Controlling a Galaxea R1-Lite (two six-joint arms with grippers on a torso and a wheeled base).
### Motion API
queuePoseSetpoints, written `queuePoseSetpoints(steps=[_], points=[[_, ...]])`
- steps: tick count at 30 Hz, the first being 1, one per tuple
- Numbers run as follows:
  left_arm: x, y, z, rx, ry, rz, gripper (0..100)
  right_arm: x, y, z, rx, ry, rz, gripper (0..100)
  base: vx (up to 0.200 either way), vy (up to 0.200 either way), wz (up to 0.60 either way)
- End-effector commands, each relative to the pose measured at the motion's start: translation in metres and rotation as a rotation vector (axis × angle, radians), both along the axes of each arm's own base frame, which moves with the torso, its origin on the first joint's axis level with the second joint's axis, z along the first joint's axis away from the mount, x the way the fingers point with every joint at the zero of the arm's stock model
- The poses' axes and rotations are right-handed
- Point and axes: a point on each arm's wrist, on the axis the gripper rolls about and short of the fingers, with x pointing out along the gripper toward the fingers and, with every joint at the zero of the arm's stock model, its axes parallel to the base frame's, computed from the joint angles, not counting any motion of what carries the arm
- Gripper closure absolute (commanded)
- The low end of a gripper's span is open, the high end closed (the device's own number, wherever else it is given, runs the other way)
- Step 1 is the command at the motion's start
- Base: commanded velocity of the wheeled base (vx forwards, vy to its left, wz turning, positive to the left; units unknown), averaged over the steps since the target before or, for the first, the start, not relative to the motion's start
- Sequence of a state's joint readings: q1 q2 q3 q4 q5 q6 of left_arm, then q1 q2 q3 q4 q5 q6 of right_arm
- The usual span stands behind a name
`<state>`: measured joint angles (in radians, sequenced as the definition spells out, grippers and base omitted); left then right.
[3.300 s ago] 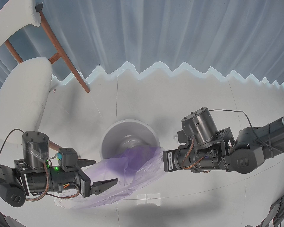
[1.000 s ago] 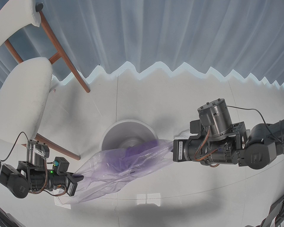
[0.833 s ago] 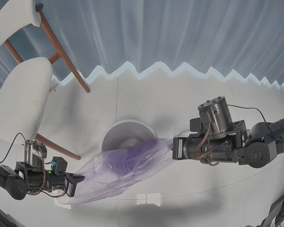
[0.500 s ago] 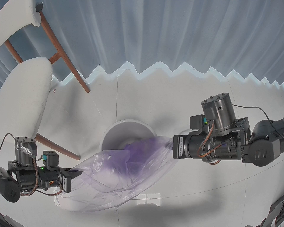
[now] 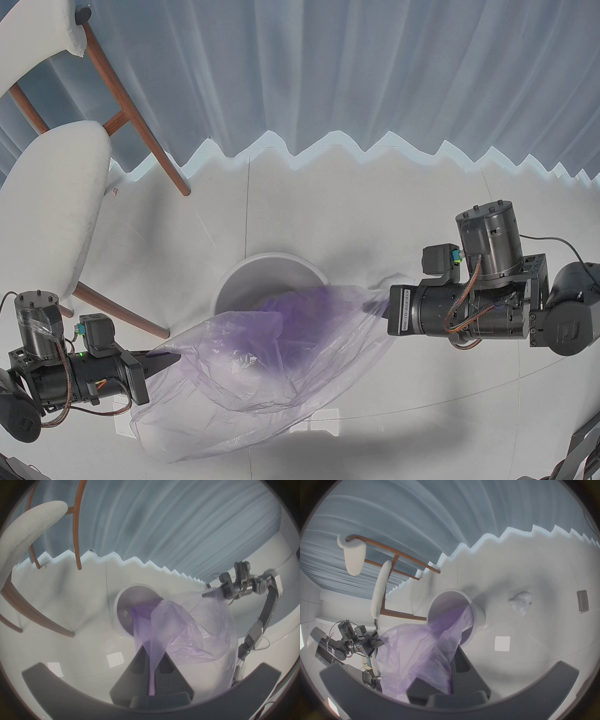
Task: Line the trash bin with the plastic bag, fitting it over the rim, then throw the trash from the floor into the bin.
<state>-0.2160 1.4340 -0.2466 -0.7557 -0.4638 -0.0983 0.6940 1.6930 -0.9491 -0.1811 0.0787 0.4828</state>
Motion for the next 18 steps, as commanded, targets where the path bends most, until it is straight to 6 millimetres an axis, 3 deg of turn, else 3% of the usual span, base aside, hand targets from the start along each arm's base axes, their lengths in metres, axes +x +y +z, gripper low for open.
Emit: queuePoseSetpoints(steps=[1, 11, 18], points=[[-0.003, -0.004, 0.001, -0.064, -0.002, 0.001, 100, -0.001, -0.002, -0.007, 0.021, -0.015, 0.012, 100, 0.000, 0.000, 0.00], [-0.004, -0.009, 0.009, -0.212, 0.078, 0.042, 100, -0.003, -0.002, -0.004, 0.045, -0.018, 0.034, 100, 0.000, 0.000, 0.00], [-0.007, -0.009, 0.017, -0.297, 0.107, 0.071, 100, -0.006, -0.004, -0.012, 0.062, 0.039, 0.037, 100, 0.000, 0.000, 0.00]])
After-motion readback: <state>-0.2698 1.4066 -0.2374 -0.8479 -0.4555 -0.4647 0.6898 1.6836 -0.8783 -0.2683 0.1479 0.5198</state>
